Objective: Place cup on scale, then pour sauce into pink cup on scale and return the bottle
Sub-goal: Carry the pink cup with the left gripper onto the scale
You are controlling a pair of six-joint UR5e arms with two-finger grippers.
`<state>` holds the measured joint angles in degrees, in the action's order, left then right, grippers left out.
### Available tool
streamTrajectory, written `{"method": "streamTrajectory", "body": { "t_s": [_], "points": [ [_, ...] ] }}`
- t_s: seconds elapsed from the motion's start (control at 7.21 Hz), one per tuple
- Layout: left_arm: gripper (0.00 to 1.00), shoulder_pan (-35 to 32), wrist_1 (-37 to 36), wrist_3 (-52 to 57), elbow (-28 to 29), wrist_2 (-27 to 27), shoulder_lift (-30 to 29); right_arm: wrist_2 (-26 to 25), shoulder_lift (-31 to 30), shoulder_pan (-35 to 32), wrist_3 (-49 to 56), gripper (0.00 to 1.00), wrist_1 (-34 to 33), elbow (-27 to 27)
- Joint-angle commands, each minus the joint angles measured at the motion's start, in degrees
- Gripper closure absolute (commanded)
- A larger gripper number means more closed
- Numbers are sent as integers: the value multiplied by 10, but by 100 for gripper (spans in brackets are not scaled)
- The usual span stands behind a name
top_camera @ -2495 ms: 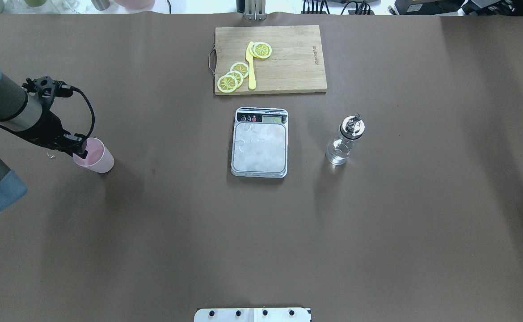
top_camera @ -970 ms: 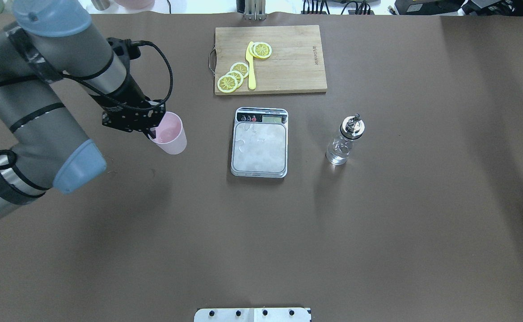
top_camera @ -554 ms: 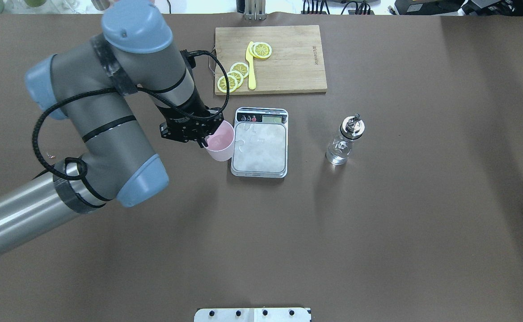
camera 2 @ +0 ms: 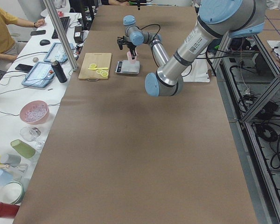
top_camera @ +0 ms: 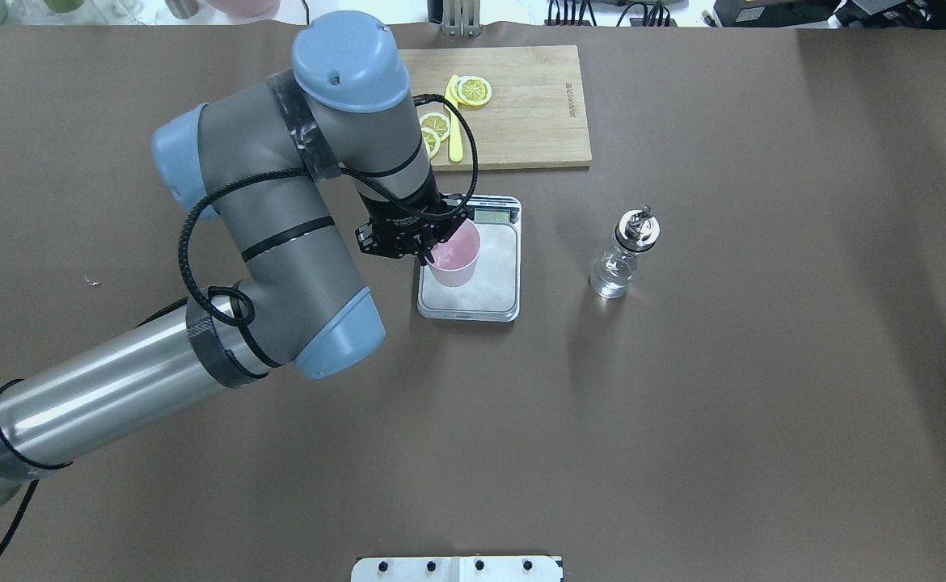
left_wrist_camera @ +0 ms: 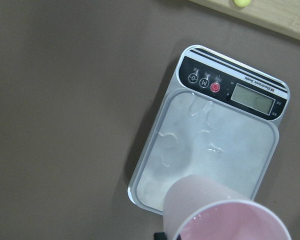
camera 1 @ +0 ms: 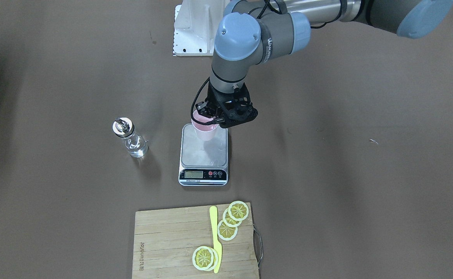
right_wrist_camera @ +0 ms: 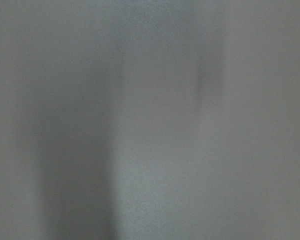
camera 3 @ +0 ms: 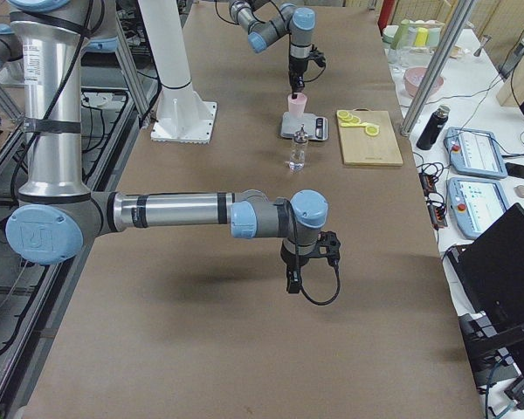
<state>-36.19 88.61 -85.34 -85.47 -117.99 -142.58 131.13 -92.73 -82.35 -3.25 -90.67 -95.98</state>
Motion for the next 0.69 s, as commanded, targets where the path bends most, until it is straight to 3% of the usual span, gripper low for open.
{"method": "streamTrajectory", "body": {
  "t_s": [0.0, 0.55],
  "points": [
    [100, 5, 36, -6, 34, 16, -9, 0, 0, 0, 0, 0, 1, 0],
    [100, 22, 36, -1, 39, 42, -7, 0, 2, 0, 0, 0, 1, 1]
  ]
}}
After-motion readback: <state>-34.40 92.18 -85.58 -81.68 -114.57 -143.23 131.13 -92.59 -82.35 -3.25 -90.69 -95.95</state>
